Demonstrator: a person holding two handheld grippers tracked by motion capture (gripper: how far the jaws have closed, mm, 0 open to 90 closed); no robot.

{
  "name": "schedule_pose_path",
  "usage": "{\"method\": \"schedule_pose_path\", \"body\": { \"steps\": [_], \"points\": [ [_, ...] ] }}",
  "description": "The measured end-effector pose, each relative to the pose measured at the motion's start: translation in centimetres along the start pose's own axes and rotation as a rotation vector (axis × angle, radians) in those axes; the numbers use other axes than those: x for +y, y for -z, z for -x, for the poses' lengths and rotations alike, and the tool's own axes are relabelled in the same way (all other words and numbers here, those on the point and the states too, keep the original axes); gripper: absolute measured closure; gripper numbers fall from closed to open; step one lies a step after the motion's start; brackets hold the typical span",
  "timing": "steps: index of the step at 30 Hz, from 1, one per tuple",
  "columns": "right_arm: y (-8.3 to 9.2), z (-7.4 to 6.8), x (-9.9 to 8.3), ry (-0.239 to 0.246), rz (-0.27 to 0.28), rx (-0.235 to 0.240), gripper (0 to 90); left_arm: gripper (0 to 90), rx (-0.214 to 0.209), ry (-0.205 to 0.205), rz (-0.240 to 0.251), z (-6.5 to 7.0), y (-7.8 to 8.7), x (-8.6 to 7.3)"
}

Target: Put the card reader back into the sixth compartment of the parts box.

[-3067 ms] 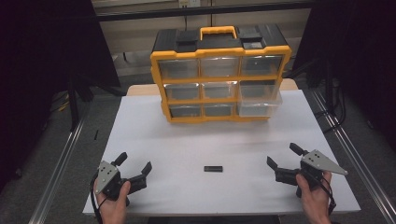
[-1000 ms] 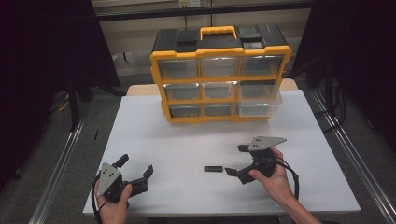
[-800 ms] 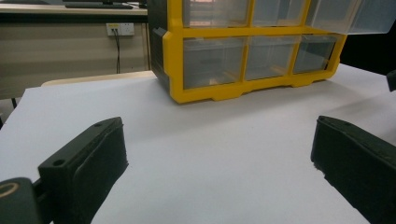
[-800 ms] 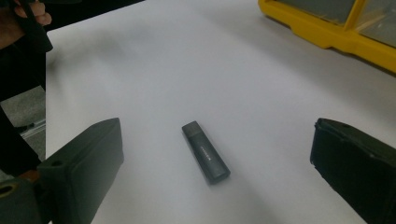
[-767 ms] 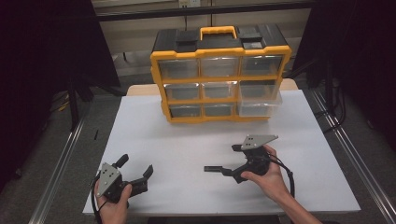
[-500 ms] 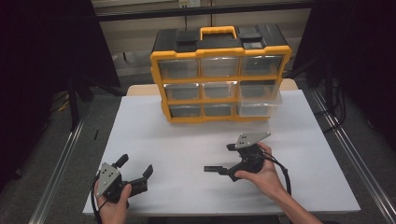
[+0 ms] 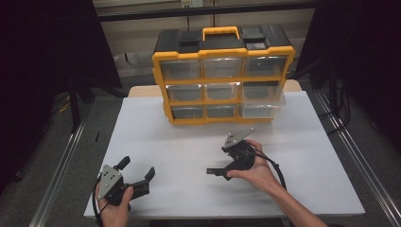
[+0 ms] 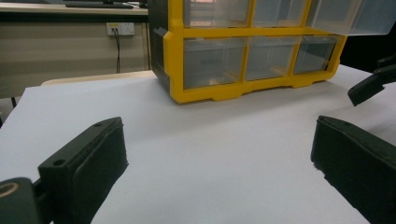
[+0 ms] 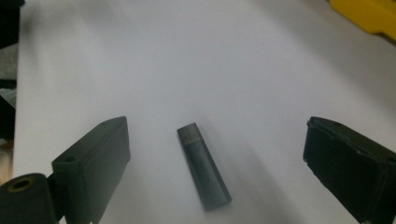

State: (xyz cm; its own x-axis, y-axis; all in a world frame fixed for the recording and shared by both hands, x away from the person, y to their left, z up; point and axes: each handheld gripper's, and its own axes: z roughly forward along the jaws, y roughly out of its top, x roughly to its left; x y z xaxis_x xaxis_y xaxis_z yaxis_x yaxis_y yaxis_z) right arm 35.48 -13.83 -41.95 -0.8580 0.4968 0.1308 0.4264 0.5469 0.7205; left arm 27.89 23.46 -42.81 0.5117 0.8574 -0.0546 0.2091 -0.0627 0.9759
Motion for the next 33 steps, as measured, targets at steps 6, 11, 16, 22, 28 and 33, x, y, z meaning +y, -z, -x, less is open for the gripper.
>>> {"method": "schedule_pose_path", "body": {
  "steps": [6,11,16,22,28,33],
  "points": [
    [-0.9,0.4,0.6,0.030,-0.083,0.010,10.5,3.4,-0.001,-0.004,-0.003,0.0,0.0,0.0],
    [-1.6,0.5,1.2,0.063,-0.153,0.028,14.4,3.4,-0.003,-0.004,-0.004,0.0,0.0,0.0],
    [-2.3,0.4,1.7,0.081,-0.220,0.039,19.6,3.4,-0.001,-0.006,-0.007,0.0,0.0,0.0],
    [-3.1,0.3,2.0,0.107,-0.290,0.065,28.4,3.4,-0.001,-0.006,-0.009,-0.1,0.0,0.0],
    [-3.5,0.1,2.3,0.143,-0.347,0.065,40.8,3.4,-0.005,-0.005,-0.009,0.0,0.0,0.0],
    [-3.7,-0.1,2.4,0.159,-0.381,0.086,51.6,3.4,-0.003,-0.003,-0.009,-0.1,0.0,0.0]
  ]
}}
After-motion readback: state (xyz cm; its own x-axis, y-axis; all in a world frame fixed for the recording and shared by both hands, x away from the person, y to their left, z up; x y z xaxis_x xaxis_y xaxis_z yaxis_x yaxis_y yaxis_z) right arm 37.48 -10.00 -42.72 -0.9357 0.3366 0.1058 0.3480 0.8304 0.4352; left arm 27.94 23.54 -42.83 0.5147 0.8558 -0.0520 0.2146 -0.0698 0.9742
